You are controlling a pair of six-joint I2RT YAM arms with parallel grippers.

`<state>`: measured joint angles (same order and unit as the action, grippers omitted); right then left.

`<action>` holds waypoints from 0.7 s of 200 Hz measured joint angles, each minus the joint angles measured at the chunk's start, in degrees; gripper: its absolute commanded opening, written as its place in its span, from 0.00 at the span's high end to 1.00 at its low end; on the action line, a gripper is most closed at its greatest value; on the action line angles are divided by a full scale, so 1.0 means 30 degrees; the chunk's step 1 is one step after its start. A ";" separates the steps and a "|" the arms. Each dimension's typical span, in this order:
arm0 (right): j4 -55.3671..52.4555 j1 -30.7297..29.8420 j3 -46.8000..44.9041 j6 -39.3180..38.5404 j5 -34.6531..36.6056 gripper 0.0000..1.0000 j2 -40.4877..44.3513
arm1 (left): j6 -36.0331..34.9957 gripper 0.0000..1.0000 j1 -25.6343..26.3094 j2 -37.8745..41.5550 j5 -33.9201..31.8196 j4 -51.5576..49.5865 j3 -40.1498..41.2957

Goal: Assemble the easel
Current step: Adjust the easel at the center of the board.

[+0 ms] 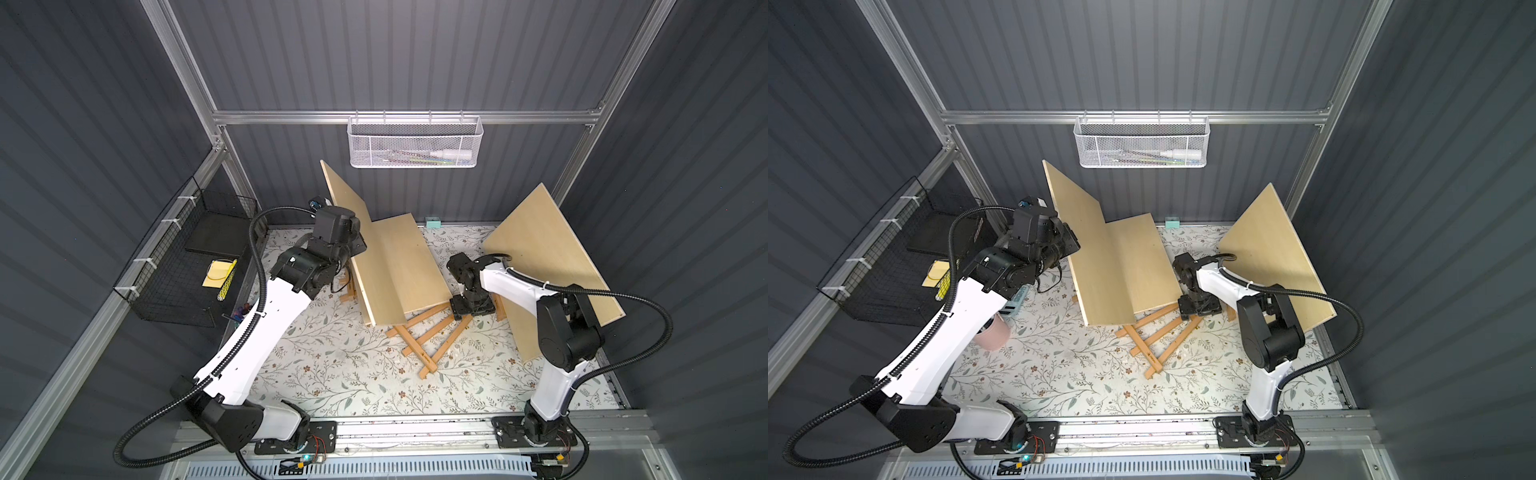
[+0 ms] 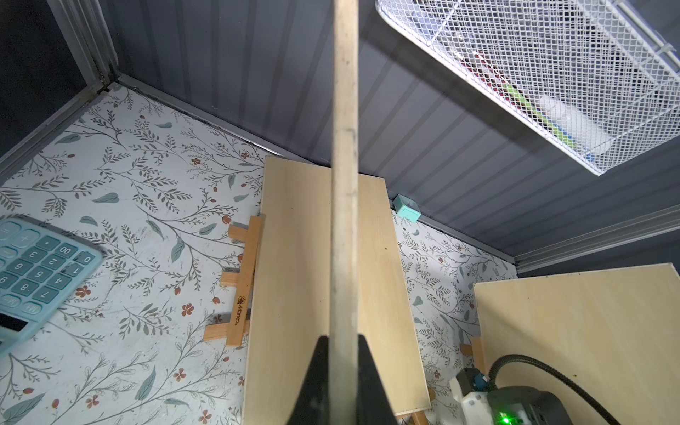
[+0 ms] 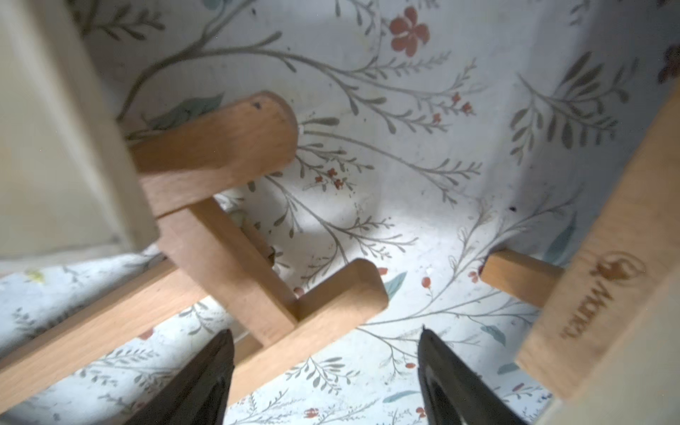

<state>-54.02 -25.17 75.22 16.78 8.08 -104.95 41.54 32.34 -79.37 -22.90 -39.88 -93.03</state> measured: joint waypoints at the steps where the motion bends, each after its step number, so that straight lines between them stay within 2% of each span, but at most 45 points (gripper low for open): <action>1: 0.0000 0.0000 -0.0007 0.0022 -0.0022 0.24 0.0022 | 0.0007 1.00 0.0000 0.0000 0.0000 0.0000 0.0000; 67: 0.0168 0.0109 -0.1574 0.0852 -0.3184 0.41 -0.0219 | 0.0240 1.00 0.0000 0.0000 0.0153 0.0036 0.0000; 110: 0.0240 0.0780 -0.1457 0.0903 -0.4160 0.42 -0.1231 | 0.0240 1.00 0.0000 0.0000 0.0197 -0.0007 0.0000; 140: 0.0219 0.0896 -0.0954 0.0758 -0.3475 0.43 -0.1836 | 0.0240 1.00 0.0000 0.0000 0.0124 0.0000 0.0000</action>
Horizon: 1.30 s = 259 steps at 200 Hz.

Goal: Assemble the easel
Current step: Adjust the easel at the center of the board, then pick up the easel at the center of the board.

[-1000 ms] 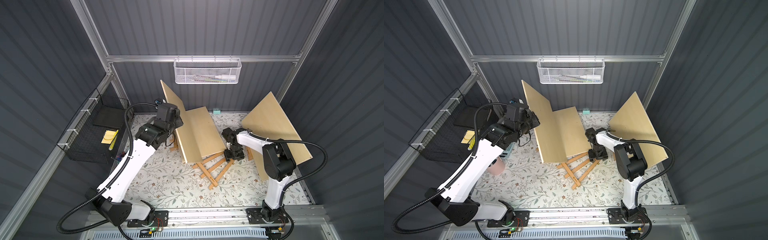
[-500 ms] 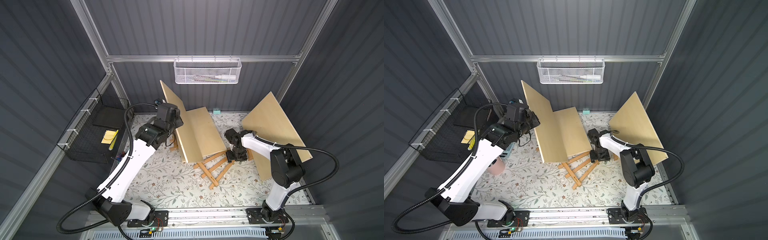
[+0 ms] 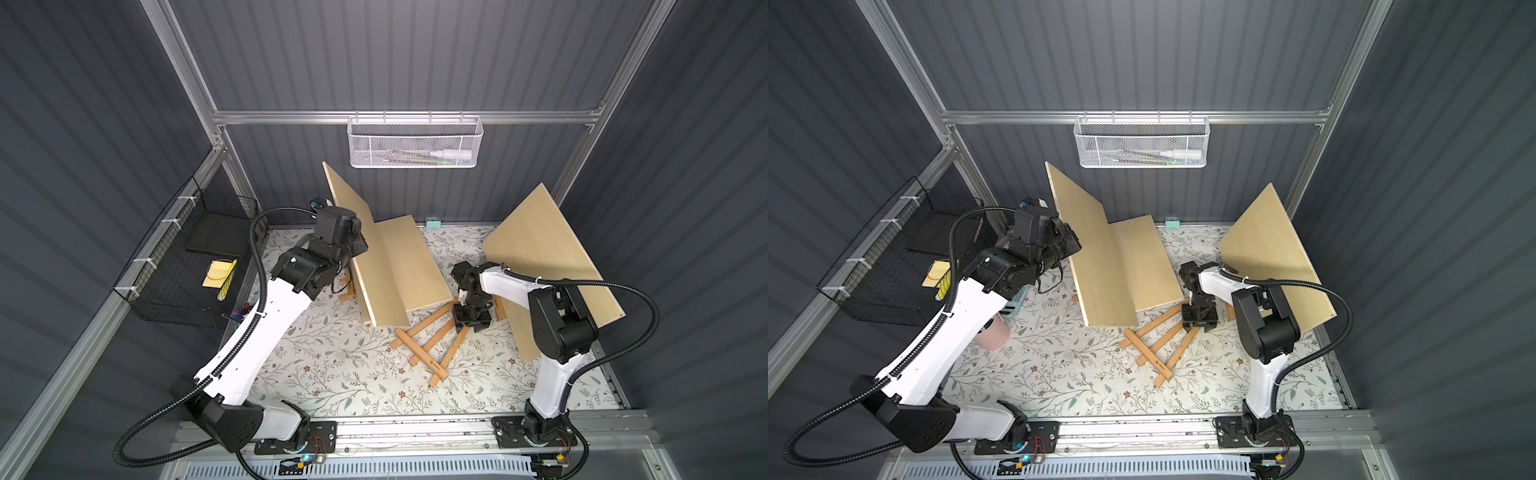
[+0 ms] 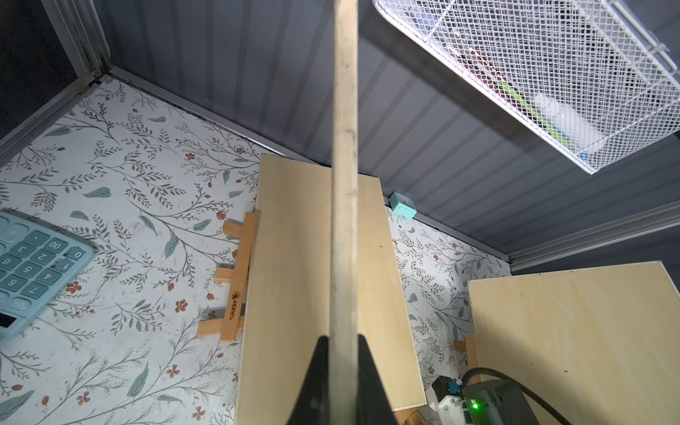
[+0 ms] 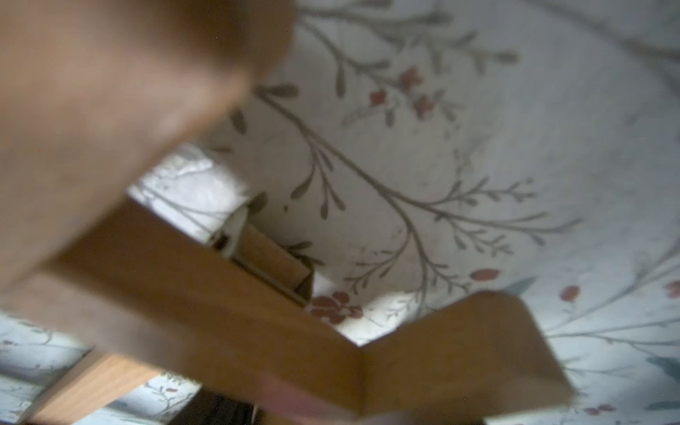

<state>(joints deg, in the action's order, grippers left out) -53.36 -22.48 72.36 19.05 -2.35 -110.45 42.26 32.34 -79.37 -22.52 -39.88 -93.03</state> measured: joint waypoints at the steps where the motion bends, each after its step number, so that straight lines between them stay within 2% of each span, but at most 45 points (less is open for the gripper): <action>1: -0.0007 0.0000 0.0015 -0.0015 0.0022 0.43 -0.0015 | 0.0000 1.00 0.0000 -0.0007 0.0000 0.0000 0.0000; 24: 0.0087 -0.0051 0.0393 -0.0313 0.1319 0.48 -0.0131 | 0.0007 1.00 0.0000 0.0000 0.0000 0.0000 0.0073; 42: 0.0495 -0.0022 0.0342 -0.0313 0.1515 0.56 -0.0066 | 0.0022 1.00 0.0000 0.0000 0.0000 0.0000 0.0168; 77: 0.1880 0.0051 -0.0634 -0.0226 0.0189 0.66 0.0597 | 0.0095 1.00 0.0000 0.0000 0.0000 0.0015 0.0291; 118: 0.2739 0.0146 -0.0765 -0.0321 -0.0925 0.90 0.0765 | 0.0138 1.00 0.0000 0.0000 0.0007 0.0022 0.0328; 147: 0.2965 0.0466 -0.0998 -0.0364 -0.1603 0.99 0.1166 | 0.0131 1.00 0.0000 0.0000 0.0000 0.0022 0.0335; 191: 0.0729 0.1049 -0.1982 -0.0437 -0.1348 1.00 0.3971 | -0.0146 1.00 0.0000 0.0211 -0.0211 0.0138 0.0328; 229: -0.1508 0.2186 -0.3366 -0.0503 -0.2193 1.00 0.8145 | -0.1217 1.00 0.0087 0.0204 -0.0678 -0.0029 0.0124; 259: -0.2892 0.3286 -0.2382 -0.0495 -0.3104 1.00 1.0491 | -0.2040 1.00 0.0087 -0.0051 -0.0940 -0.0437 -0.0750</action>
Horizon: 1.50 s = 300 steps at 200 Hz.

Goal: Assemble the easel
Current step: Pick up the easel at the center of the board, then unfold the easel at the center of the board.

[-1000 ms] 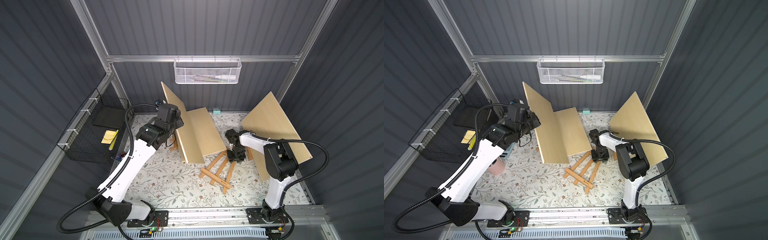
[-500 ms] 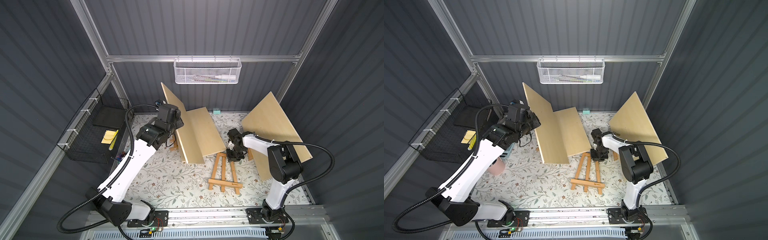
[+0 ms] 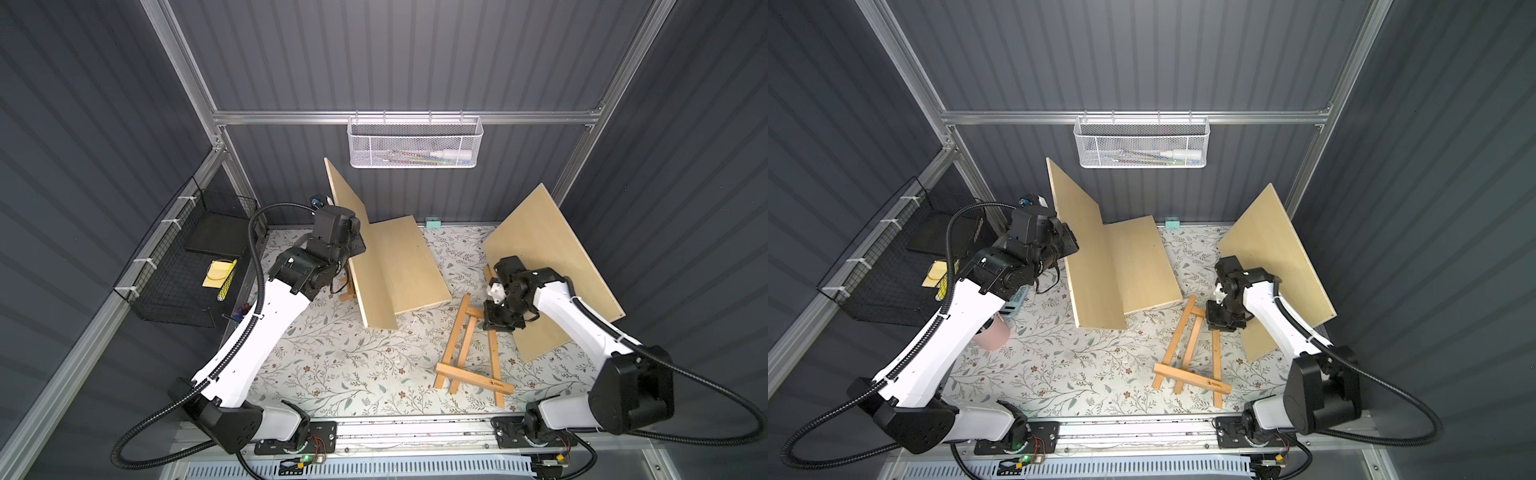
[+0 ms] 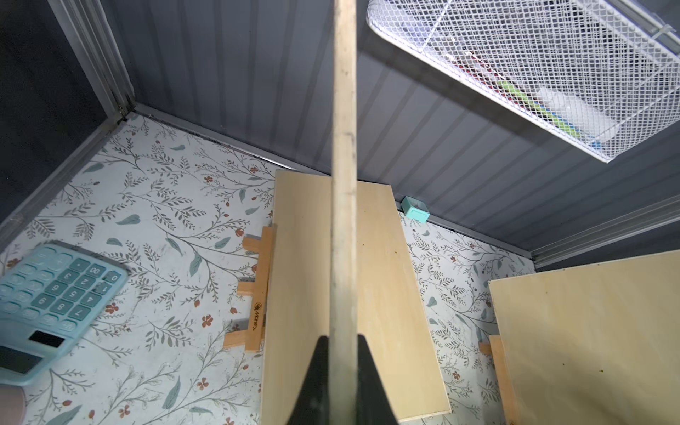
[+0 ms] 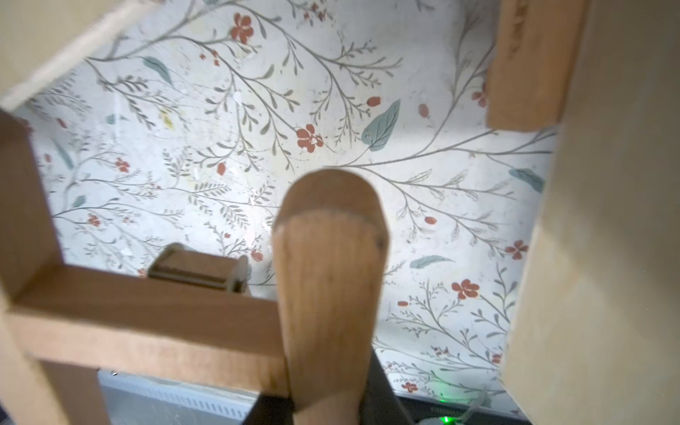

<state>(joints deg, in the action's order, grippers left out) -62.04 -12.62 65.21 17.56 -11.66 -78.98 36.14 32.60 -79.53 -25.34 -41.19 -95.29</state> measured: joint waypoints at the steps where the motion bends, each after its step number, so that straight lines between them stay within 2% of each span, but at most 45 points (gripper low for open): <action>1: -0.0044 0.0015 0.0080 0.0007 0.0000 1.00 0.0029 | -0.0022 1.00 0.0000 -0.0029 0.0000 0.0000 -0.0044; 28: -0.0583 0.0321 0.4335 0.0015 0.0568 1.00 -0.0080 | -0.0204 1.00 -0.0007 -0.0539 0.0189 0.0146 -0.0627; 63: 0.0204 0.0321 0.9624 -0.0240 0.3942 1.00 -0.1078 | -0.0124 1.00 0.0015 -0.1129 0.1071 0.0102 -0.0743; 87: 0.0889 0.0321 1.0892 -0.0699 0.6594 1.00 -0.1654 | 0.0015 1.00 0.0124 -0.1173 0.1537 -0.0117 -0.0743; 113: 0.1836 0.0321 1.0950 -0.1231 0.8735 1.00 -0.2098 | 0.0124 1.00 0.0168 -0.1173 0.1610 -0.0138 -0.0743; 167: 0.5020 -0.0117 0.7643 -0.1392 1.0040 1.00 -0.2229 | 0.0168 1.00 0.0168 -0.1173 0.1668 -0.0299 -0.0743; 220: 0.8408 -0.2528 0.3621 -0.1588 1.2050 1.00 -0.2106 | 0.0168 1.00 0.0168 -0.1173 0.1661 -0.0444 -0.0743; 260: 1.0899 -0.4903 0.0444 -0.1464 1.5380 1.00 -0.0299 | 0.0168 1.00 0.0168 -0.1173 0.1654 -0.0444 -0.0743; 300: 1.1205 -0.6630 -0.2936 0.0940 1.6983 1.00 0.2397 | 0.0168 1.00 0.0168 -0.1173 0.1610 -0.0444 -0.0743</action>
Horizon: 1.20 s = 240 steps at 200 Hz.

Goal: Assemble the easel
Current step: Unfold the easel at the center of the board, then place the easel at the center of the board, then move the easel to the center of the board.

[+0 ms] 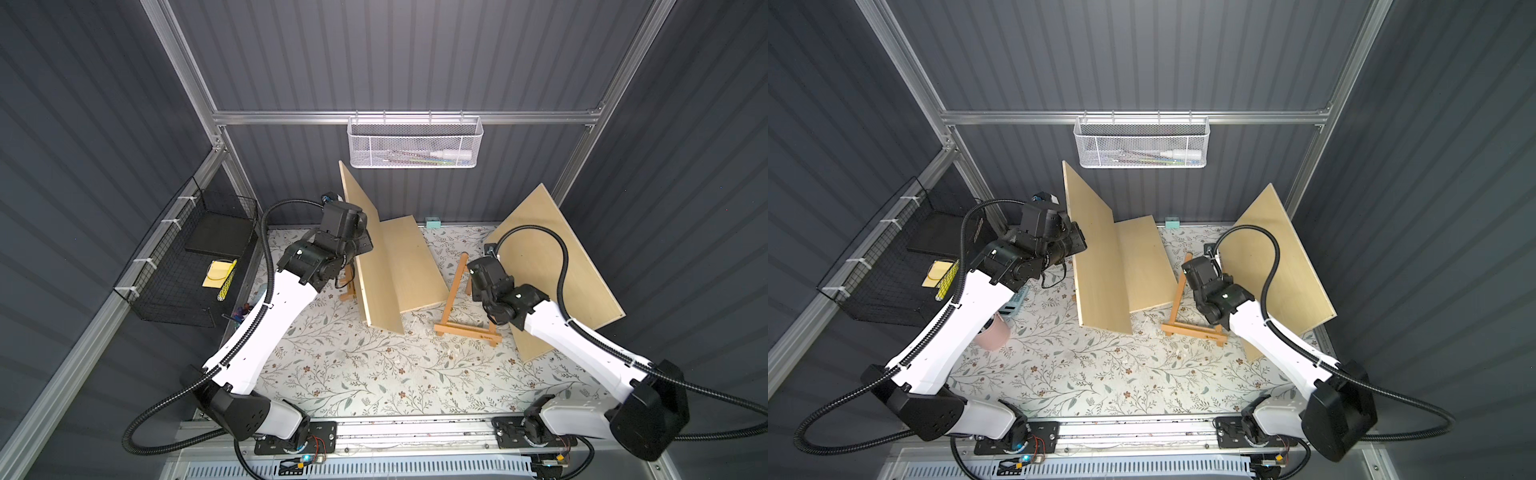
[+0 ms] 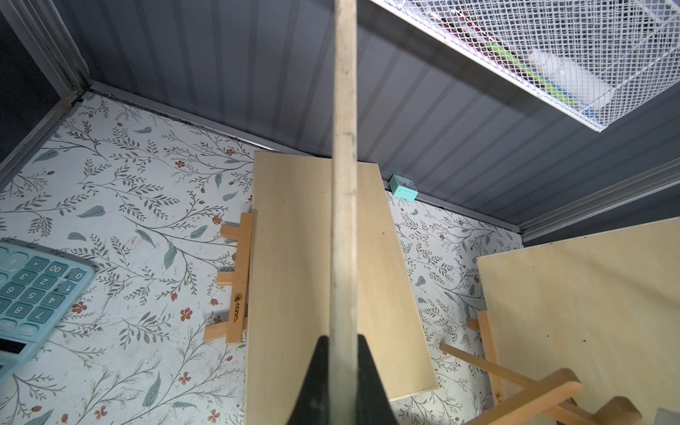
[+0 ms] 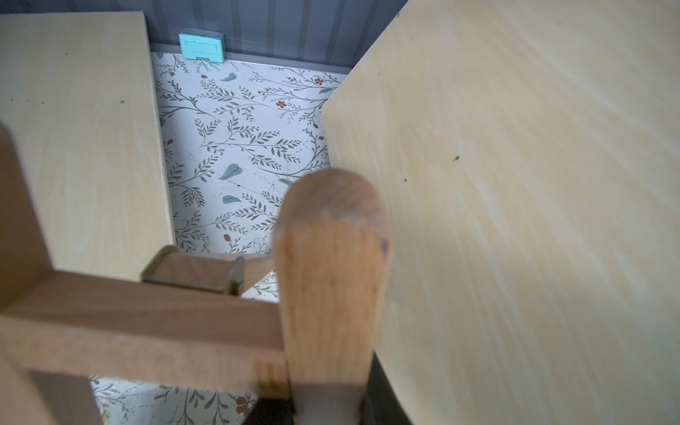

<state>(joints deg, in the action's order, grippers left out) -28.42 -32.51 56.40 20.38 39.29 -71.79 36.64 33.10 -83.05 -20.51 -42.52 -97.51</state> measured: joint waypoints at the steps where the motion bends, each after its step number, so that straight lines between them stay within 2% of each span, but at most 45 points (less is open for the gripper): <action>1: -0.0007 -0.0007 -0.0066 0.0051 0.0007 1.00 0.0044 | 0.0000 1.00 0.0000 0.0000 0.0000 0.0000 0.0000; 13: 0.0066 -0.0073 -0.0787 0.0663 0.0051 1.00 0.0597 | 0.0000 1.00 0.0000 0.0000 0.0000 0.0000 0.0000; 29: 0.0277 -0.0066 -0.1326 0.1188 -0.0175 0.93 0.0954 | 0.0000 1.00 0.0000 0.0000 0.0000 0.0000 -0.0015; 57: 0.0991 -0.0051 -0.2193 0.1501 -0.1260 0.66 0.1151 | 0.0000 1.00 0.0000 -0.0124 0.0007 -0.0138 -0.0262; 89: 0.0605 -0.0015 -0.2790 0.1443 -0.3869 0.34 0.1588 | 0.0000 1.00 0.0000 -0.0335 0.0007 -0.0117 -0.0386; 109: -0.0444 -0.0015 -0.2798 0.1151 -0.5282 0.26 0.2907 | 0.0000 1.00 0.0000 -0.0532 0.0015 -0.0124 -0.0437; 139: -0.2914 0.0138 -0.2565 0.1027 -0.6470 0.28 0.5071 | -0.0007 1.00 0.0000 -0.0984 0.0095 -0.0124 -0.0743; 158: -0.4554 0.0495 -0.2178 0.0976 -0.6929 0.33 0.6142 | -0.0044 1.00 0.0036 -0.1202 0.0146 -0.0131 -0.0969; 171: -0.5712 0.0911 -0.2004 0.0998 -0.7344 0.43 0.6652 | -0.0160 1.00 0.0073 -0.1290 0.0189 -0.0138 -0.1166; 181: -0.6535 0.1253 -0.1960 0.1195 -0.7701 0.54 0.6710 | -0.0284 1.00 0.0087 -0.1319 0.0219 -0.0138 -0.1311; 203: -0.8160 0.2178 -0.1953 0.1275 -0.8451 0.75 0.5719 | -0.0685 1.00 0.0124 -0.1406 0.0233 -0.0146 -0.1792; 223: -0.8830 0.3045 -0.1909 0.1311 -0.9245 0.84 0.3461 | -0.1027 1.00 0.0255 -0.1508 0.0306 -0.0051 -0.2076; 240: -0.8954 0.3599 -0.1909 0.1188 -1.0098 0.85 0.1464 | -0.1333 1.00 0.0364 -0.1610 0.0364 -0.0051 -0.2266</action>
<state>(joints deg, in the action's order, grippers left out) -55.29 -21.71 50.68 23.94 8.99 -67.40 32.64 34.20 -87.88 -19.42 -42.68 -104.31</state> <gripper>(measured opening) 0.154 0.107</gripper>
